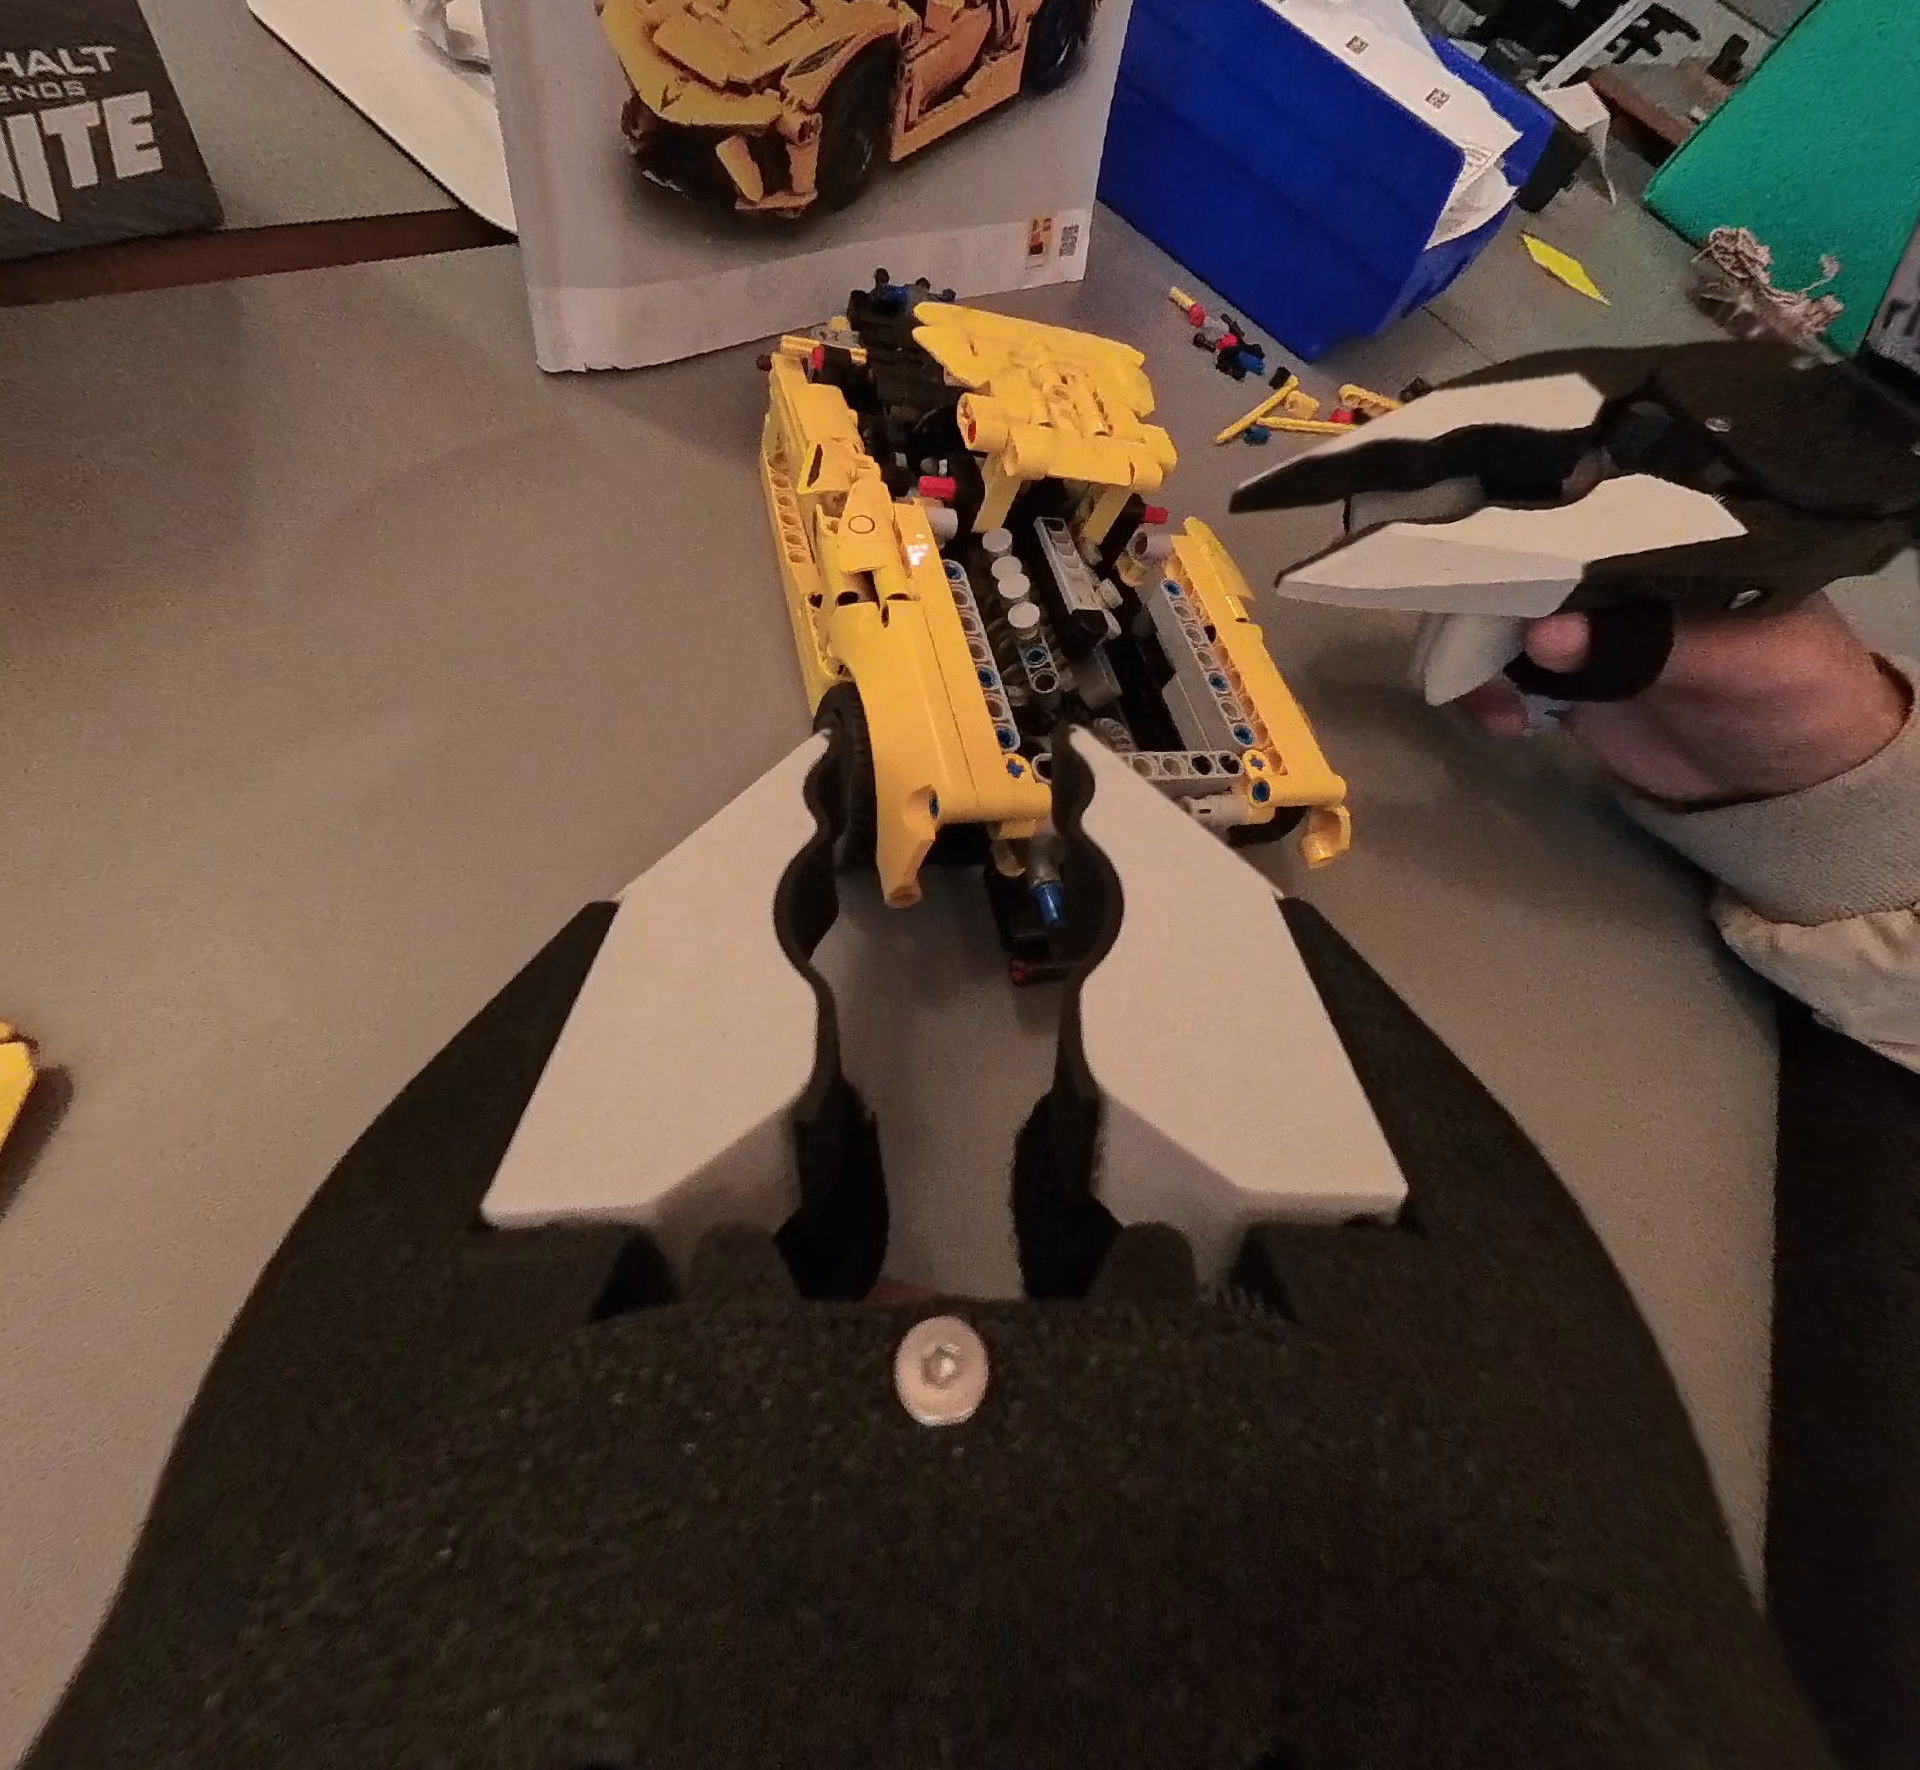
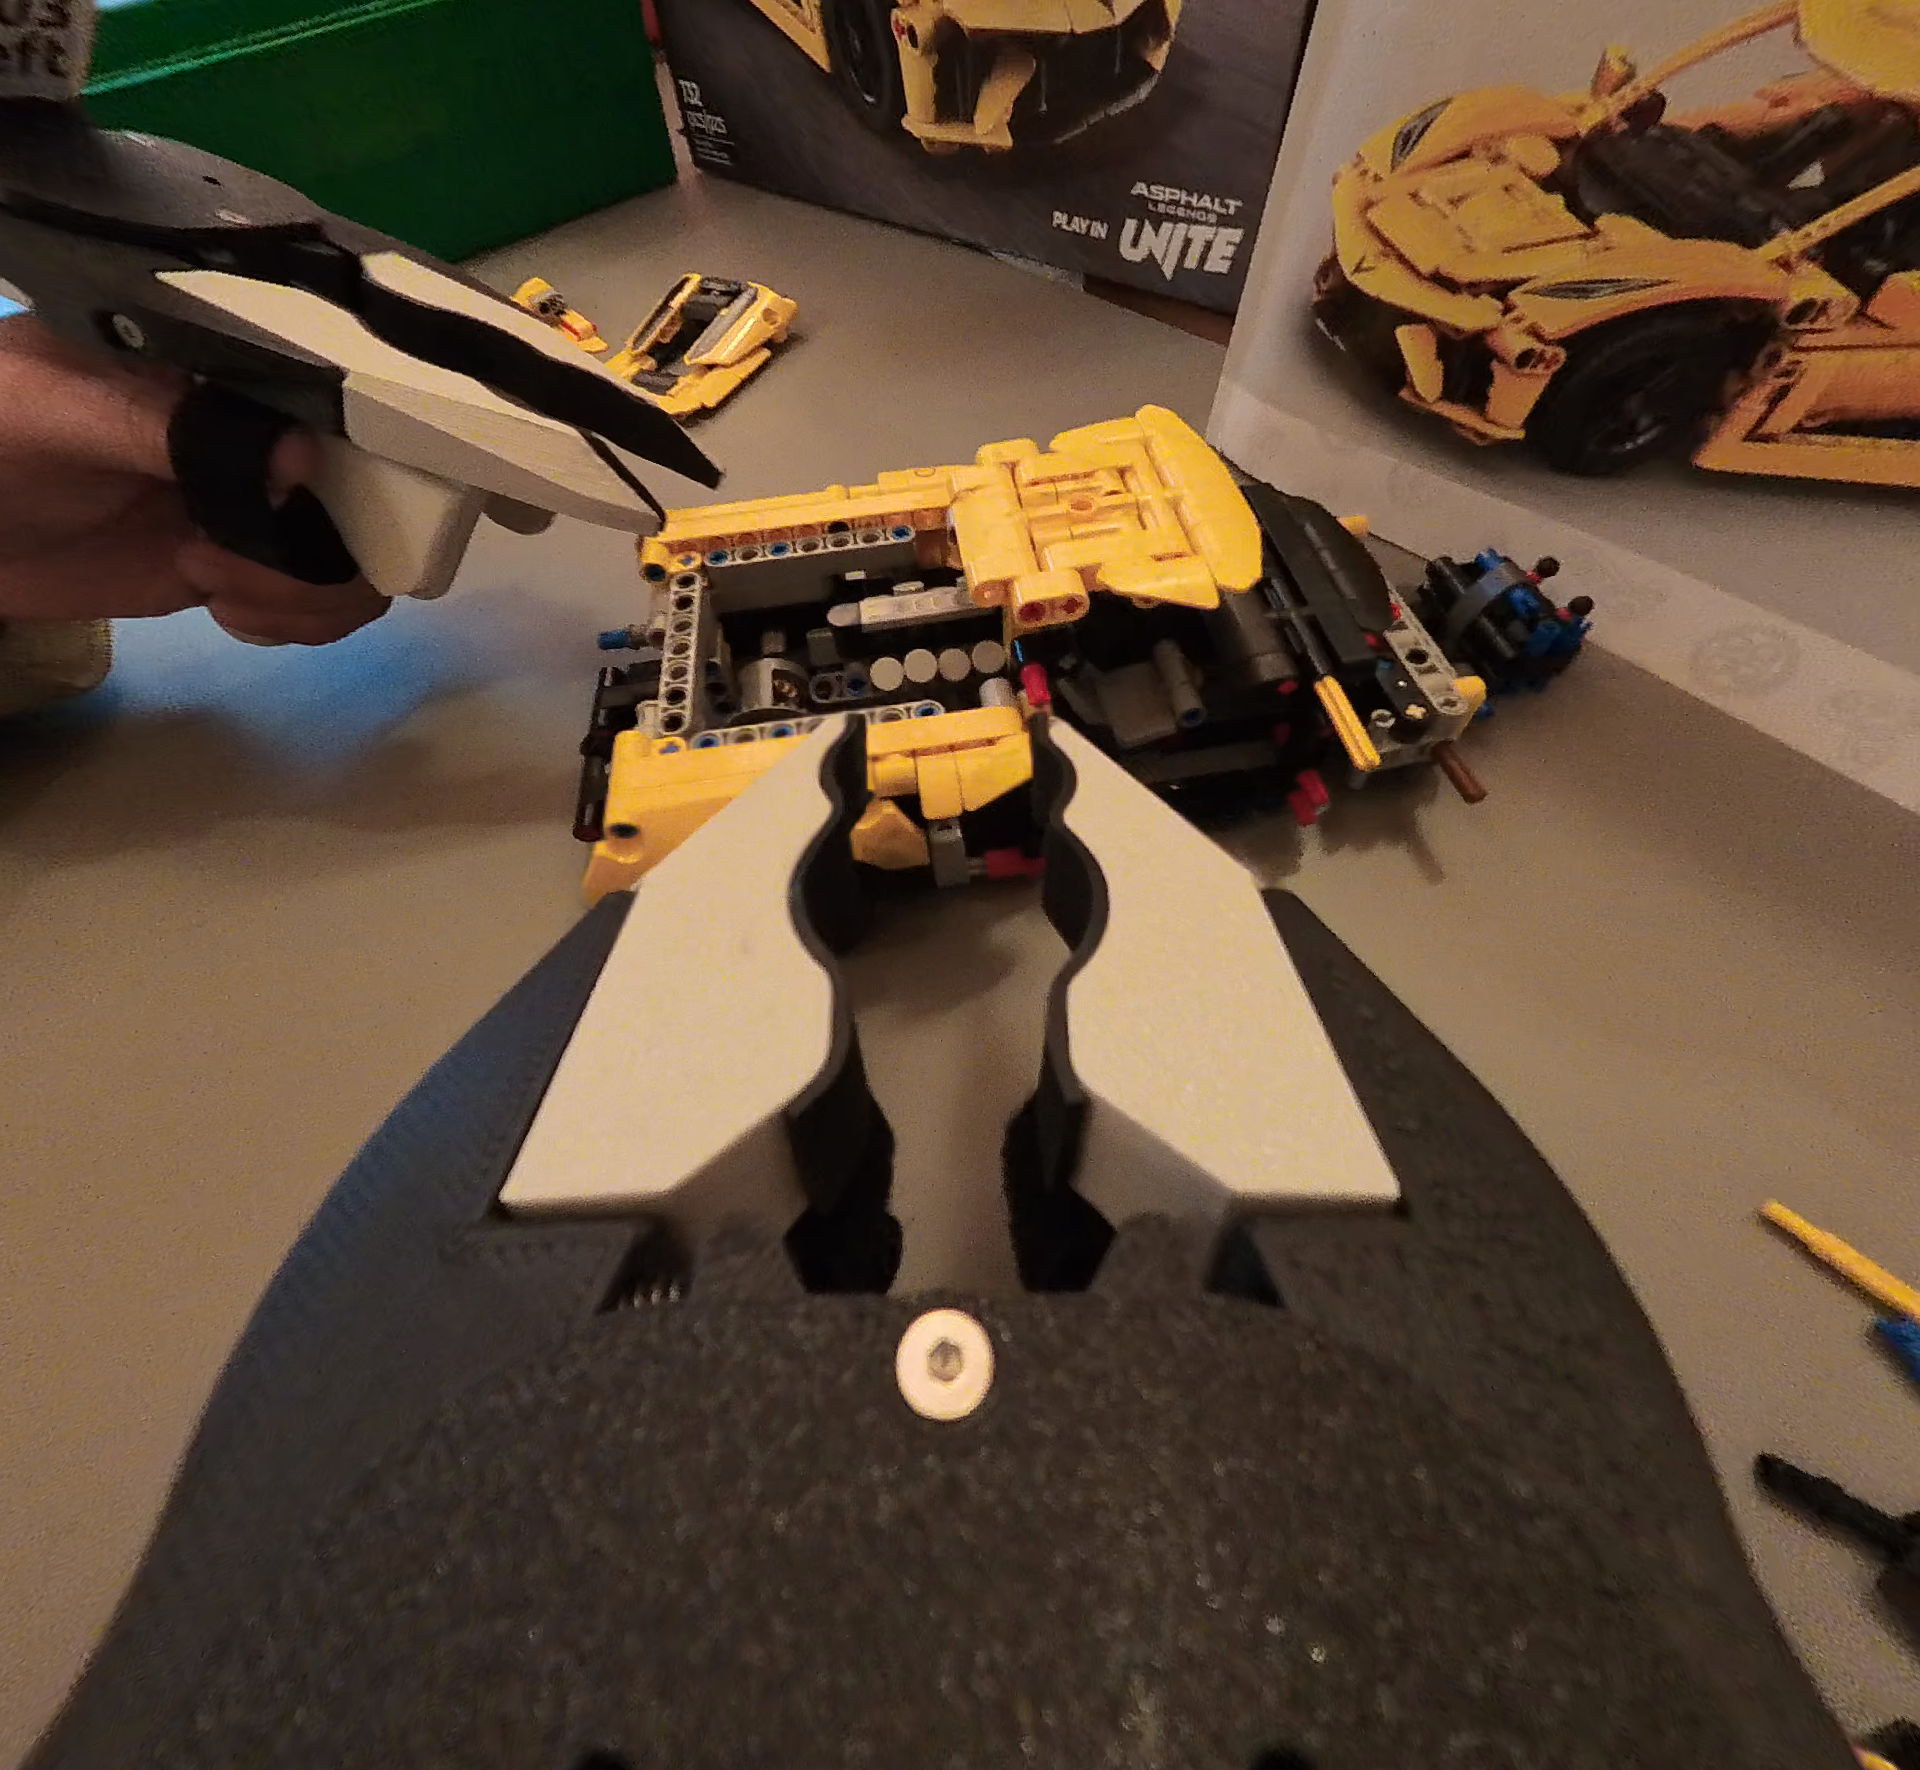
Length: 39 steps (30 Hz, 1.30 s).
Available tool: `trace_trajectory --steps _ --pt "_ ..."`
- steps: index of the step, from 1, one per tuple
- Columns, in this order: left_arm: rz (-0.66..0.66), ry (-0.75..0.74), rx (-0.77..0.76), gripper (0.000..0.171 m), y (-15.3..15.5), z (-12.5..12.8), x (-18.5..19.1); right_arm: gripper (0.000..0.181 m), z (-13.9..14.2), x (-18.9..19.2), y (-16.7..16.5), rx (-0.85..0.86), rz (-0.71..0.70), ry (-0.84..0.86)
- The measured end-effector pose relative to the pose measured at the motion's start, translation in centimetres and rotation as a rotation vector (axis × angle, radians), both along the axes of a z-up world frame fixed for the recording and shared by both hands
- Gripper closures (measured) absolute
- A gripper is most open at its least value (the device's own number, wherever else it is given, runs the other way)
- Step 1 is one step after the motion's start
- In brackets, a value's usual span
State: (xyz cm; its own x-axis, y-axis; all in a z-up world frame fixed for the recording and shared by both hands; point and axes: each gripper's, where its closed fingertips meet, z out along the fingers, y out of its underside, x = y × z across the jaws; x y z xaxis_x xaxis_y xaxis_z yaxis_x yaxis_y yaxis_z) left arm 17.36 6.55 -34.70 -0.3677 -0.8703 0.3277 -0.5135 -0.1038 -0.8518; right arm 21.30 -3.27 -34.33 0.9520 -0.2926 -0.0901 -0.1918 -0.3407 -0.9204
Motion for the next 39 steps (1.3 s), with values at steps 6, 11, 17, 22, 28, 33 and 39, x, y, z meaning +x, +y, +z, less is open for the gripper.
trace_trajectory --steps 6,11,17,22,28,33,39 --pt "0.023 -0.016 -0.028 0.134 0.3 0.4 0.0 0.153 -0.5 0.7 -0.3 -0.033 -0.02 -0.025" --pt "-0.005 0.034 -0.082 0.134 -0.2 -0.7 -0.1 0.154 -0.3 0.3 -0.2 -0.029 -0.008 -0.017" --pt "-0.014 0.031 -0.072 0.134 -0.3 -0.8 -0.1 0.154 -0.2 0.1 -0.1 -0.038 -0.003 -0.029" --pt "0.022 -0.007 -0.044 0.134 1.1 -0.3 0.0 0.151 0.7 -1.2 0.4 -0.02 0.034 -0.059" --pt "-0.1 0.023 0.003 0.134 0.7 -0.6 -1.5 0.143 0.7 -4.9 2.1 -0.088 0.167 -0.119" --pt "-0.2 0.009 0.181 0.134 -0.3 -1.9 -2.5 0.141 -0.8 -6.2 3.2 -0.236 0.188 -0.196" --pt "-0.107 -0.01 0.359 0.147 0.5 -1.8 -1.9 0.146 -1.4 -7.0 3.7 -0.276 0.189 -0.197"
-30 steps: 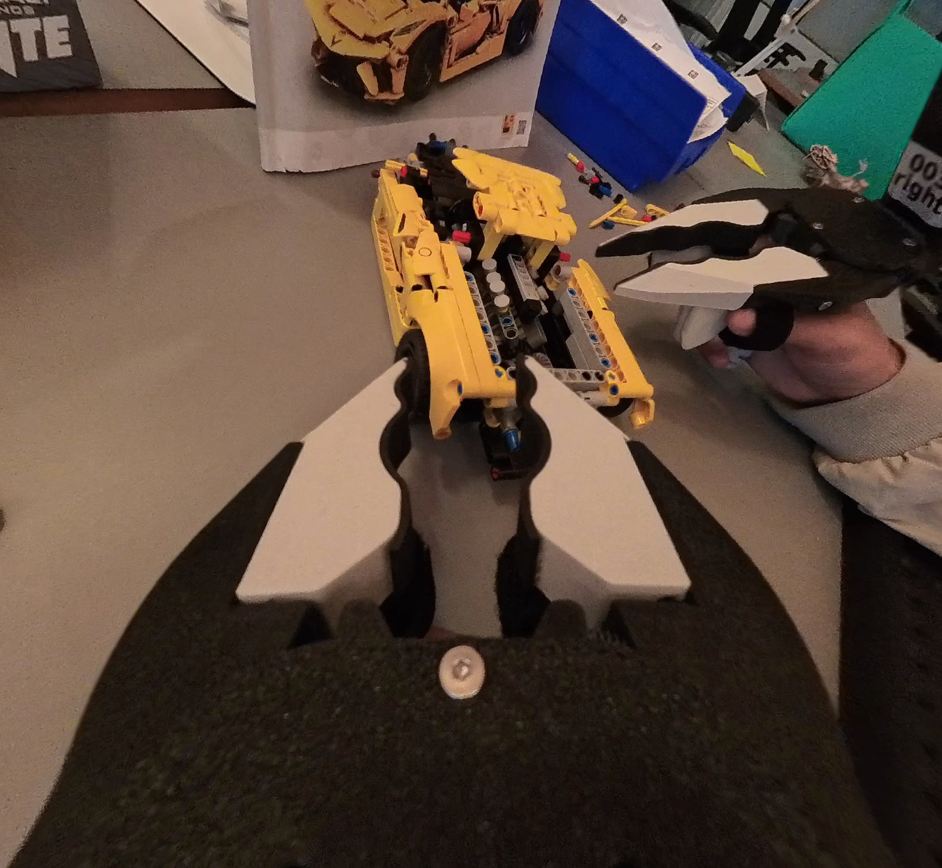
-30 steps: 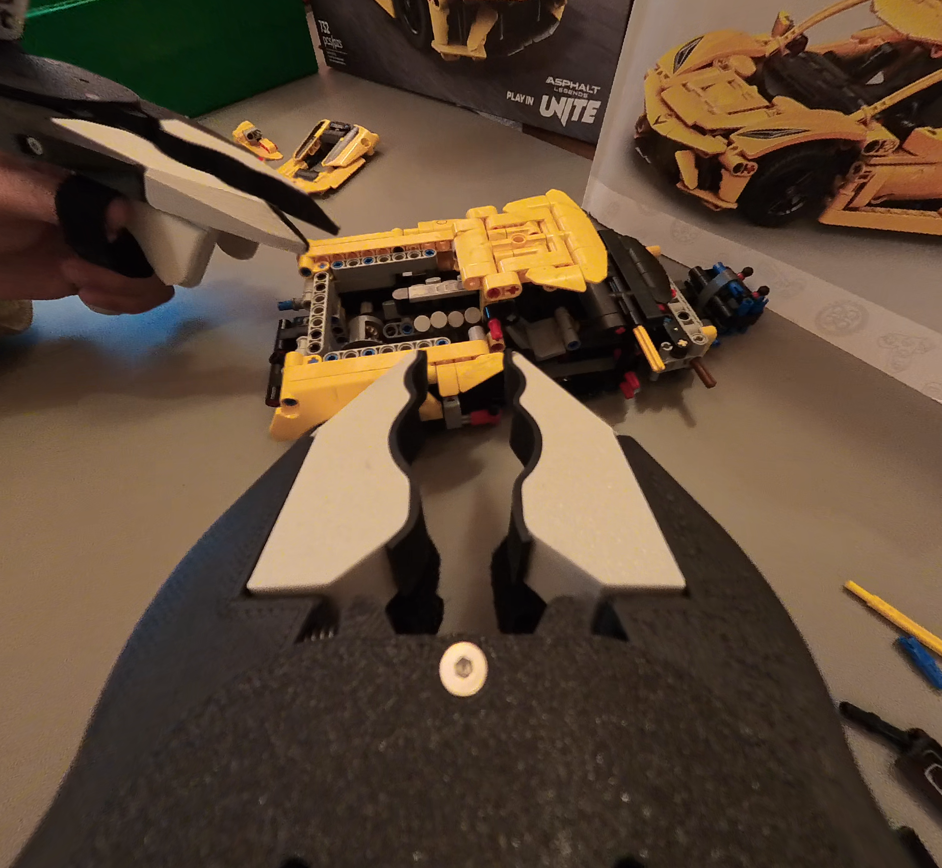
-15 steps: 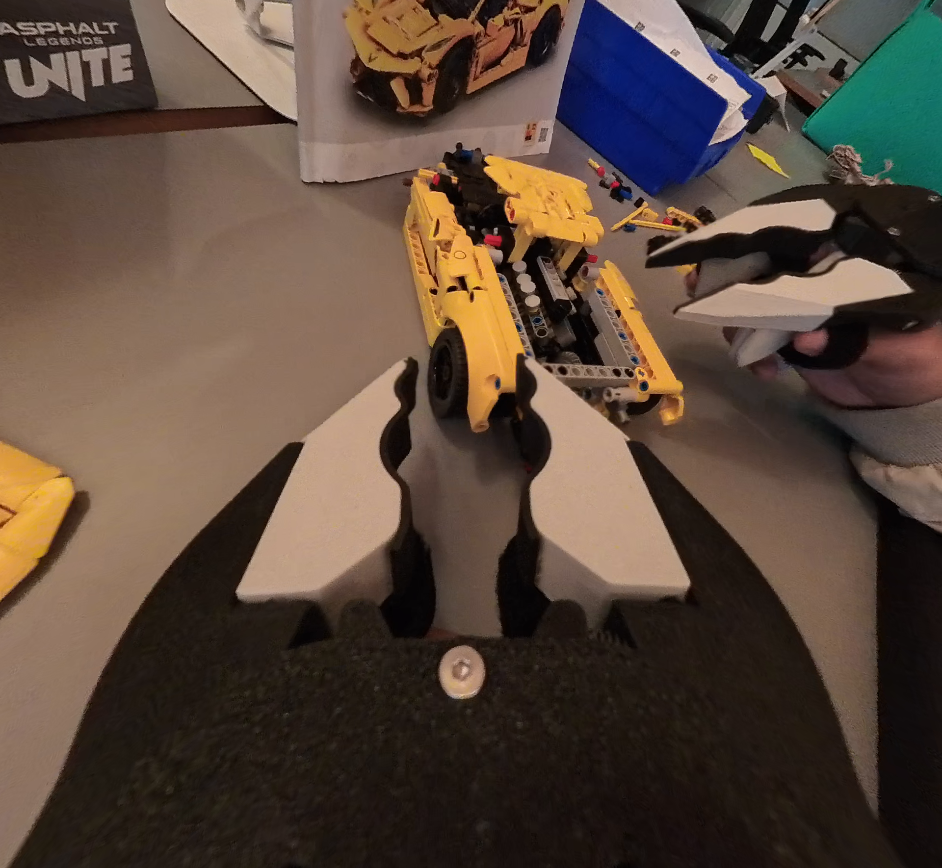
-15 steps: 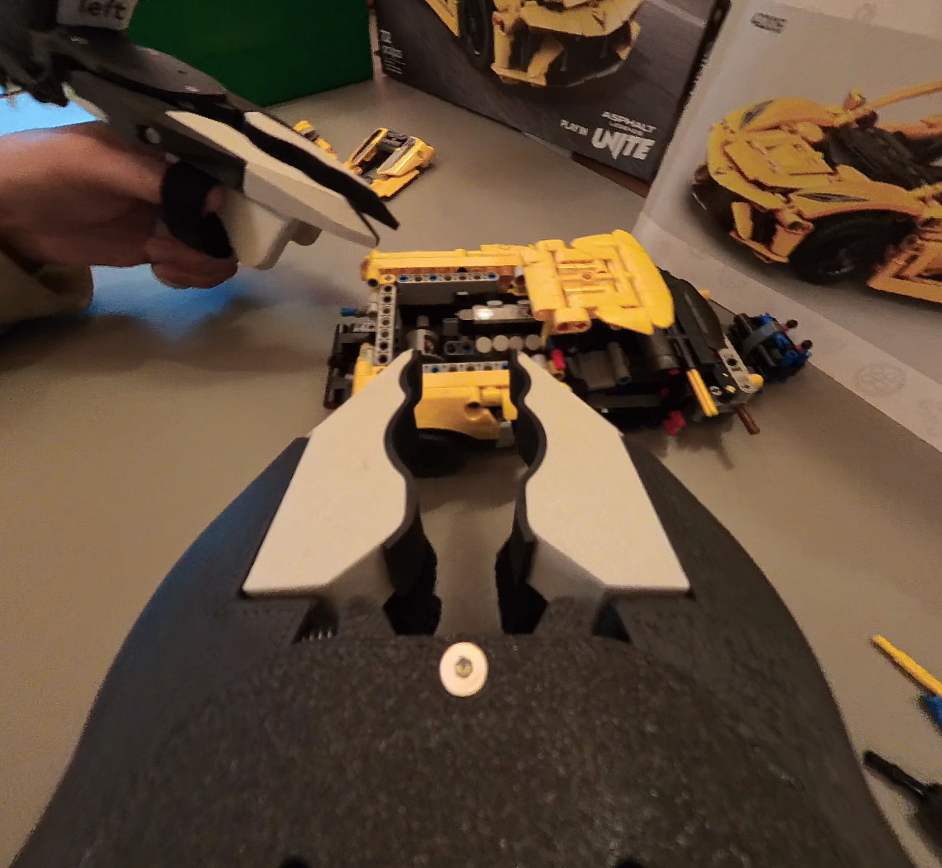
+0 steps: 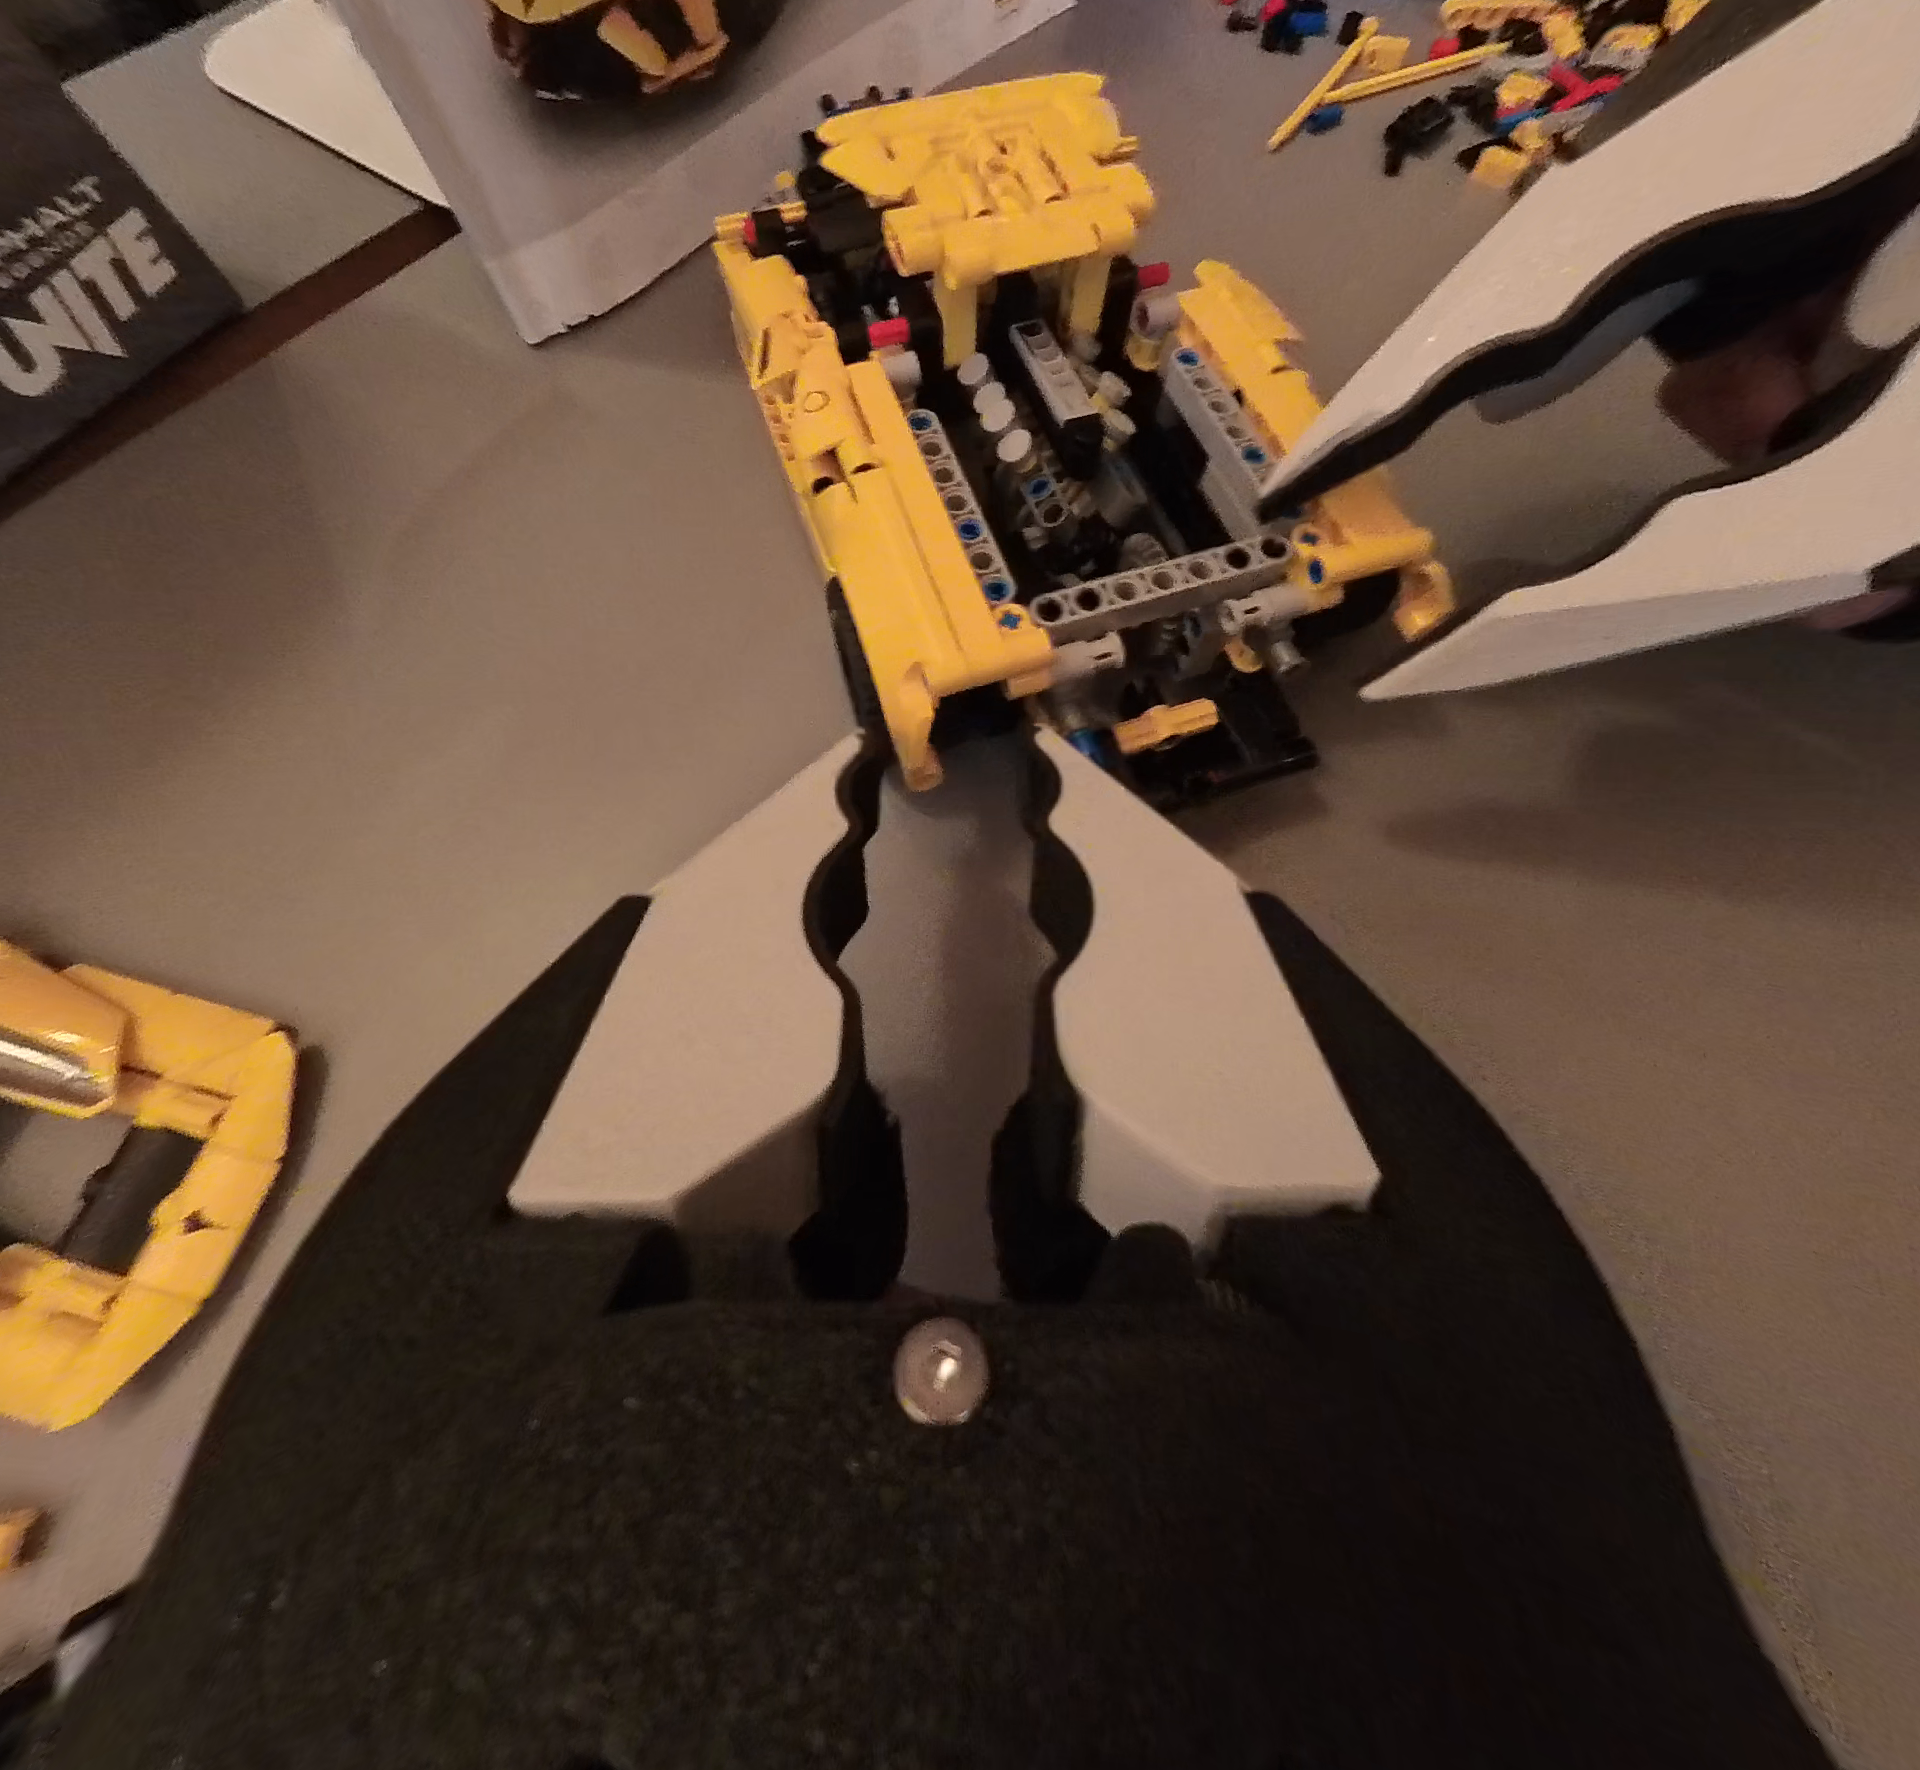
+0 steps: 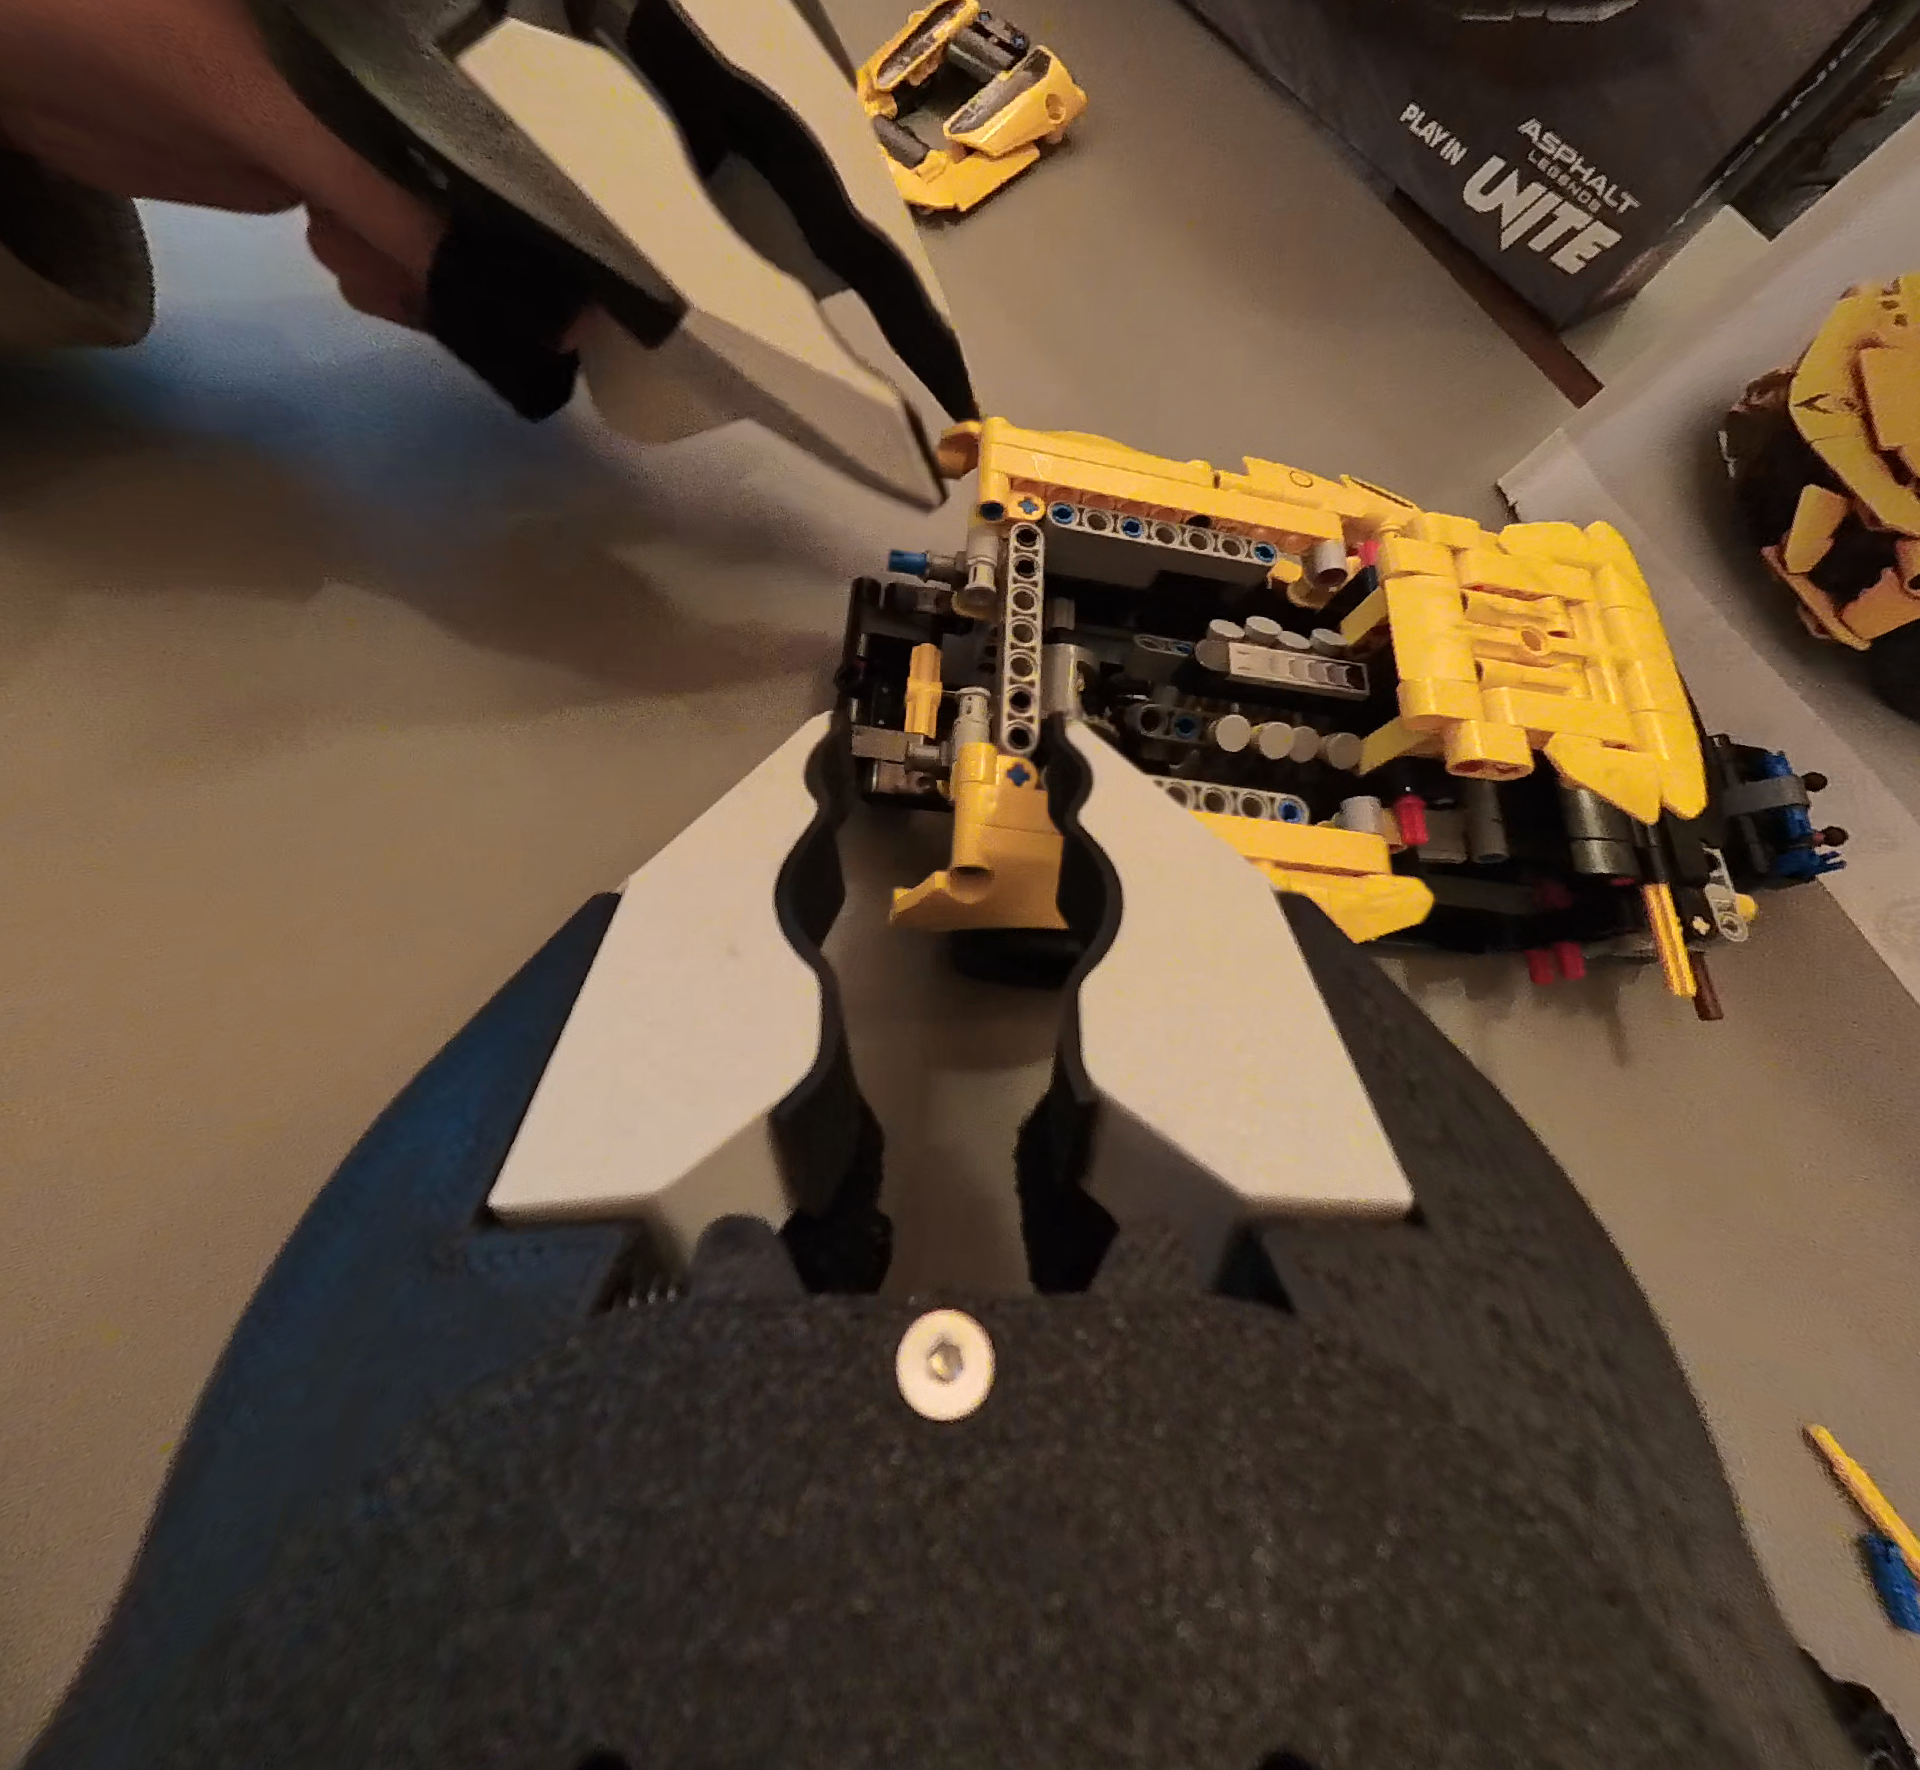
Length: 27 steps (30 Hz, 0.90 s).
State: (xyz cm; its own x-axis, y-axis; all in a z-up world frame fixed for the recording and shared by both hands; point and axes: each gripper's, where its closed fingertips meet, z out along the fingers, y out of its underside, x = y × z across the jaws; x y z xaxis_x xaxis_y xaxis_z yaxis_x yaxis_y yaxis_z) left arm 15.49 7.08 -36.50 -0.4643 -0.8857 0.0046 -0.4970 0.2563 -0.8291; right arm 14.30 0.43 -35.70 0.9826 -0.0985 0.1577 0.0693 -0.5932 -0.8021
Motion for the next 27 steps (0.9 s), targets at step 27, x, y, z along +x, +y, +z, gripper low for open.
trace_trajectory --steps 27 --pt "0.057 0.103 0.058 0.167 -2.7 -1.8 -0.7 0.173 -0.7 1.8 2.4 -0.099 -0.018 0.092"
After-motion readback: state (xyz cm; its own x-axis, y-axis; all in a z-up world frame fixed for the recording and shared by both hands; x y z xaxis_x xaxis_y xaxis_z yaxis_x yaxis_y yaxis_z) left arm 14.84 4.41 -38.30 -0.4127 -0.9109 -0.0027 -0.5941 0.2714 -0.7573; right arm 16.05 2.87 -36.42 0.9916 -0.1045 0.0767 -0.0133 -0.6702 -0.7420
